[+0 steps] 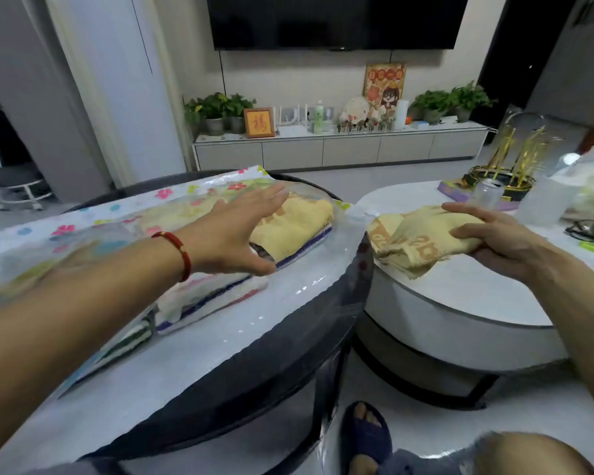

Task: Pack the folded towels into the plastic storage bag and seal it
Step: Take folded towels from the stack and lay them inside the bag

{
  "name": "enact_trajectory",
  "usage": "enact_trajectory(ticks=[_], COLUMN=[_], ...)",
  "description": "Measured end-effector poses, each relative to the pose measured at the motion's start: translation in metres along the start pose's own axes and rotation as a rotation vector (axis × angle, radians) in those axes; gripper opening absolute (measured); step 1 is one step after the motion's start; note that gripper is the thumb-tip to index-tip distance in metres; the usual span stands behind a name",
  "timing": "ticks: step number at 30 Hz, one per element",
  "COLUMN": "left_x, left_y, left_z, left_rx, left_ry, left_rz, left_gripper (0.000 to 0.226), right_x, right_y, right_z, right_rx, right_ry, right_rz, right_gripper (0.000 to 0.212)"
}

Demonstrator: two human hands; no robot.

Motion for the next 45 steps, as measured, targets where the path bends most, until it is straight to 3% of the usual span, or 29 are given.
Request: enact_trajectory(ticks=[5,9,12,14,17,19,21,24,29,32,34,36,40,45], left_x=[-0.002,0.005,0.010,0.012,0.014,0.014,0.014,0.010,0.006,0.001,-0.004,-0.009,-0.019,-0.027], left_y=[0.038,0.062,0.077,0.086,0.095,0.097,0.094,0.085,0.069,0.055,0.045,0.036,0.022,0.015], left_z=[-0.002,-0.006,-0.005,-0.002,0.004,0.006,0.006,0.006,0.010,0.015,0.020,0.028,0.045,0.065], left_rx=[0.017,0.045,0.040,0.037,0.034,0.027,0.024,0.023,-0.014,-0.026,-0.041,-0.058,-0.098,-0.149], left_ry=[-0.007,0.007,0.028,0.036,0.052,0.053,0.043,0.028,0.019,0.025,0.035,0.040,0.052,0.049], left_rz=[0.130,0.161,0.202,0.234,0.247,0.243,0.245,0.257,0.260,0.265,0.309,0.364,0.417,0.451], left_gripper=[0.116,0.115,0.112,0.110,0.104,0.101,0.100,0.098,0.096,0.092,0.090,0.089,0.082,0.068], right_x=[0.019,0.014,0.007,0.006,-0.001,-0.019,-0.048,-0.067,-0.056,-0.056,-0.054,-0.057,-0.063,-0.101], right_y=[-0.044,-0.124,-0.199,-0.243,-0.290,-0.312,-0.330,-0.341,-0.291,-0.217,-0.159,-0.101,-0.016,0.004], right_z=[-0.079,-0.115,-0.114,-0.092,-0.047,-0.027,-0.018,-0.015,-0.014,-0.013,-0.009,-0.001,0.017,0.051], right_rx=[0.295,0.597,0.709,0.625,0.363,0.297,0.310,0.321,0.449,0.485,0.376,0.145,-0.276,-0.142], right_ry=[-0.092,-0.141,-0.096,-0.017,0.086,0.127,0.048,0.020,0.148,0.095,0.068,0.080,0.138,-0.055], right_rz=[0.072,0.002,0.001,0.083,0.249,0.064,-0.118,-0.163,-0.329,-0.298,-0.259,-0.316,-0.823,-1.281], right_gripper=[0.058,0.064,0.064,0.064,0.058,0.053,0.056,0.049,0.032,0.021,0.025,0.024,0.021,0.051])
Point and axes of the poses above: each hand's wrist, its own z-axis towards the middle knuckle, its own y-axis out of the back of the hand, x = y × z, the point moved 7 cm from there along z, towards the middle knuckle, and after that the axes turned 10 degrees about y, right-handed, at the moved point
